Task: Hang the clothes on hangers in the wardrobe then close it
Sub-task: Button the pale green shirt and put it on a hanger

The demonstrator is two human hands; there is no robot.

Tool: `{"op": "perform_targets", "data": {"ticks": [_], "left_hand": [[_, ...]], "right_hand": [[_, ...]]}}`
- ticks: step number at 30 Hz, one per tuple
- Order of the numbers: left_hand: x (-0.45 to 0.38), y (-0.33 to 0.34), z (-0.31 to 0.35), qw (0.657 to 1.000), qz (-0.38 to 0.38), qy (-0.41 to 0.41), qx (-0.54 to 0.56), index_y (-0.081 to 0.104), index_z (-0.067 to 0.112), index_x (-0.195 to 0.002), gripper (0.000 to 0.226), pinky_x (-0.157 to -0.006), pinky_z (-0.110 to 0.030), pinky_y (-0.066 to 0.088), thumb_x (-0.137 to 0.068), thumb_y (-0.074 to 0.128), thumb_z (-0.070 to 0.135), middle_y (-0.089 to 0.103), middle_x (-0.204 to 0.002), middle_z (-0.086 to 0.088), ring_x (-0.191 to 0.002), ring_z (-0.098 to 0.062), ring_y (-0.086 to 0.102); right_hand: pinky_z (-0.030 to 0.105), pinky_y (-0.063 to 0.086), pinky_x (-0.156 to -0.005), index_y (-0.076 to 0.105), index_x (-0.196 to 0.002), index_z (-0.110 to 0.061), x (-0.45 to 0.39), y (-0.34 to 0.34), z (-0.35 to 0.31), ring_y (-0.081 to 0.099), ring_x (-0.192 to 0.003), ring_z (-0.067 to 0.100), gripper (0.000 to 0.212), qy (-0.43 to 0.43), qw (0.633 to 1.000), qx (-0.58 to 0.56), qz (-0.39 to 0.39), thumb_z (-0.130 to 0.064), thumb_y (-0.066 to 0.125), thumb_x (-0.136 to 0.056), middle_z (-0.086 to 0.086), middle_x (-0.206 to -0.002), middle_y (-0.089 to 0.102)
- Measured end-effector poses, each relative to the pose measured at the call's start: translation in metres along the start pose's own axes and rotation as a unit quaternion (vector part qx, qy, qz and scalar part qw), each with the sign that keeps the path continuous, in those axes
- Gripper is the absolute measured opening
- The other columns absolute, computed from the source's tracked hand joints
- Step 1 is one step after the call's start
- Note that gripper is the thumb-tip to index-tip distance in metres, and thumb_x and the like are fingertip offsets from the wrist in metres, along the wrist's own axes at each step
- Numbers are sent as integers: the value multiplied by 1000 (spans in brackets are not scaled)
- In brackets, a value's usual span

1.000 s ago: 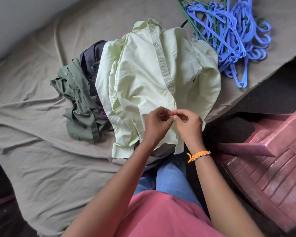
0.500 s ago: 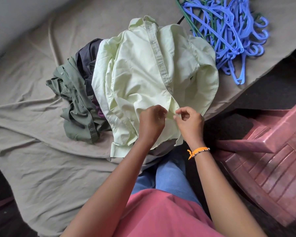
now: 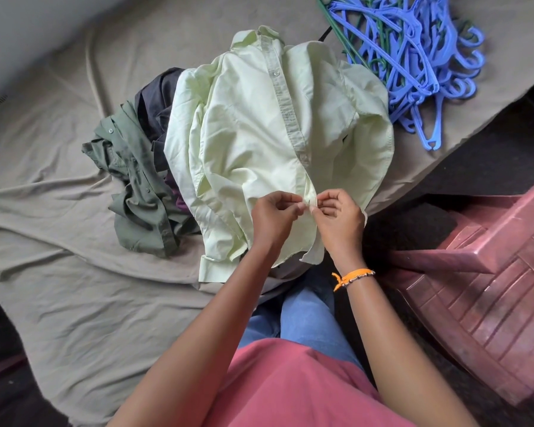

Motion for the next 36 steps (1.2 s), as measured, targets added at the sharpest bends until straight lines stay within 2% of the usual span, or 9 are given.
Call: {"op": "perform_targets", "data": {"ticks": [5, 11, 15, 20, 24, 28, 33, 36], "left_hand": [[0, 2, 2, 1000, -4, 13, -7, 68, 14, -74, 13, -68, -22, 50, -77, 74, 3, 66, -65, -3, -62, -8, 60], [-1, 4, 3, 999, 10, 21, -22, 69, 13, -74, 12, -66, -14, 44, -79, 72, 3, 65, -67, 3, -65, -5, 57], [-2, 5, -3, 1000, 15, -3, 9, 68, 14, -73, 13, -65, -16, 43, -80, 70, 3, 63, -66, 3, -64, -5, 56], [-7, 5, -10, 998, -19, -43, 38, 69, 12, -75, 12, -65, -19, 44, -82, 69, 4, 63, -67, -2, -63, -8, 55], [-9, 7, -13, 991, -73, -81, 72, 65, 10, -78, 10, -66, -16, 48, -84, 68, 4, 64, -73, -5, -71, -11, 60], [-12, 5, -14, 984, -108, -104, 98, 66, 6, -81, 9, -68, -17, 51, -89, 63, 9, 66, -63, 1, -60, -3, 62], [-14, 2, -9, 991, -81, -86, 64, 63, 9, -69, 15, -64, -16, 50, -78, 76, 10, 61, -62, -1, -58, -5, 59], [-18, 1, -8, 997, -51, -51, 20, 60, 11, -65, 20, -64, -20, 47, -77, 76, 6, 59, -64, -4, -63, -11, 55]], "right_hand": [[13, 51, -63, 60, -88, -12, 3, -2, -6, 58, -62, -1, 22, -32, 999, 17, 13, 3, 70, -76, -10, -76, 60], [18, 51, -60, 61, -87, -9, 4, 3, -17, 57, -60, 6, 18, -91, 991, 92, 12, 1, 69, -74, -7, -74, 60], [10, 49, -60, 60, -87, -12, 5, 5, -14, 58, -62, -3, 20, -78, 995, 69, 2, 1, 70, -75, -16, -73, 57], [15, 52, -64, 59, -86, -14, 4, 4, -8, 62, -65, -2, 17, -45, 999, 12, -3, 0, 66, -80, -11, -75, 61], [19, 53, -66, 58, -83, -16, -1, 8, 2, 63, -66, 5, 21, 6, 1000, -27, -8, -5, 74, -75, -4, -76, 64], [17, 51, -62, 58, -80, -13, -2, 11, -1, 58, -61, 1, 21, -17, 1000, -13, -9, -5, 76, -73, -7, -70, 61], [12, 48, -60, 58, -77, -12, -1, 14, -9, 57, -58, 0, 22, -65, 997, 34, -8, 0, 75, -71, -13, -65, 59], [18, 52, -60, 58, -76, -15, 0, 15, -5, 57, -58, 4, 23, -59, 997, 41, -8, -1, 75, -72, -9, -65, 60]]}}
Point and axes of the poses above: each hand's wrist, its own x-axis away from the middle knuckle, its own y-axis out of the palm, z = x × y, the point moved 6 cm from there along -x, towards the middle knuckle
